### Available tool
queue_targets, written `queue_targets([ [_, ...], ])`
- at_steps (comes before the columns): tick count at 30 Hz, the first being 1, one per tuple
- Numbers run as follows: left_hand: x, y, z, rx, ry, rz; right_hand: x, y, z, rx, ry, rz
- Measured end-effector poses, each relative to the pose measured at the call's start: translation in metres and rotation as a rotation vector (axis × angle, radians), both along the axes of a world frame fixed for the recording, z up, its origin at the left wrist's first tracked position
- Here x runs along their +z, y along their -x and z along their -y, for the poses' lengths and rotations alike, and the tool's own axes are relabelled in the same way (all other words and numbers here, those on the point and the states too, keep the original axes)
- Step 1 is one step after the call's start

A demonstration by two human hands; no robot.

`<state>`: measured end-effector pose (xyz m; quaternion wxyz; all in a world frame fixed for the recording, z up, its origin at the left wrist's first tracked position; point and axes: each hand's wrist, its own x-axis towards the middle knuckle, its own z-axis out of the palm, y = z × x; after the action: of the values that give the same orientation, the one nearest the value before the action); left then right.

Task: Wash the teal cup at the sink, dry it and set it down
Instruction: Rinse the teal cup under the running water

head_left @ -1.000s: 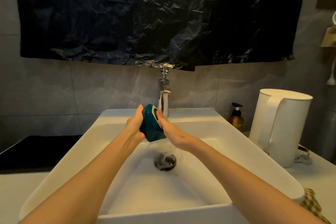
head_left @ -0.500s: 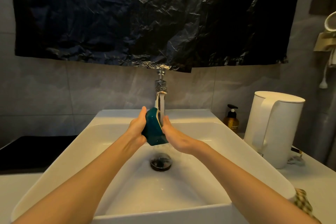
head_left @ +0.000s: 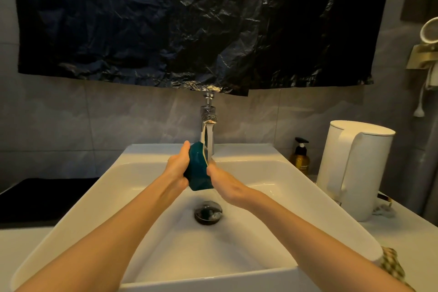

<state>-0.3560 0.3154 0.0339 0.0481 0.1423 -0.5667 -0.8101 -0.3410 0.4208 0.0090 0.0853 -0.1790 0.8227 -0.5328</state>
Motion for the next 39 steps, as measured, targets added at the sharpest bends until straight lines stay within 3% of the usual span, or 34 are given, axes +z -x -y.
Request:
queue_targets([
  [4,0.000,0.002,0.009,0.060,-0.002,-0.008,0.005,-0.003,0.006,0.022,0.074,-0.034],
  [6,-0.001,-0.001,0.006,0.018,-0.005,0.000,0.011,-0.005,0.004,0.039,0.198,0.032],
  [9,-0.001,-0.005,-0.002,-0.037,-0.023,-0.015,0.013,-0.002,-0.002,0.011,0.230,0.109],
  [14,0.005,-0.006,-0.004,-0.007,0.084,-0.050,0.009,0.000,-0.003,-0.036,0.144,0.065],
  [18,0.007,-0.008,0.006,0.050,0.219,-0.119,0.028,-0.006,-0.017,-0.122,0.278,0.067],
  [25,-0.002,-0.016,-0.005,-0.132,0.681,-0.377,0.035,0.001,-0.035,-0.326,0.501,0.355],
  [30,-0.013,-0.015,-0.001,-0.278,1.005,-0.535,0.032,0.011,-0.046,-0.260,0.524,0.534],
  [34,-0.020,-0.018,0.000,-0.336,1.347,-0.748,0.033,0.005,-0.048,-0.220,0.457,0.548],
  [36,-0.023,-0.018,-0.001,-0.342,1.511,-0.843,0.031,0.003,-0.048,-0.291,0.413,0.468],
  [39,-0.025,-0.015,0.001,-0.265,1.578,-0.814,0.030,0.004,-0.046,-0.428,0.459,0.375],
])
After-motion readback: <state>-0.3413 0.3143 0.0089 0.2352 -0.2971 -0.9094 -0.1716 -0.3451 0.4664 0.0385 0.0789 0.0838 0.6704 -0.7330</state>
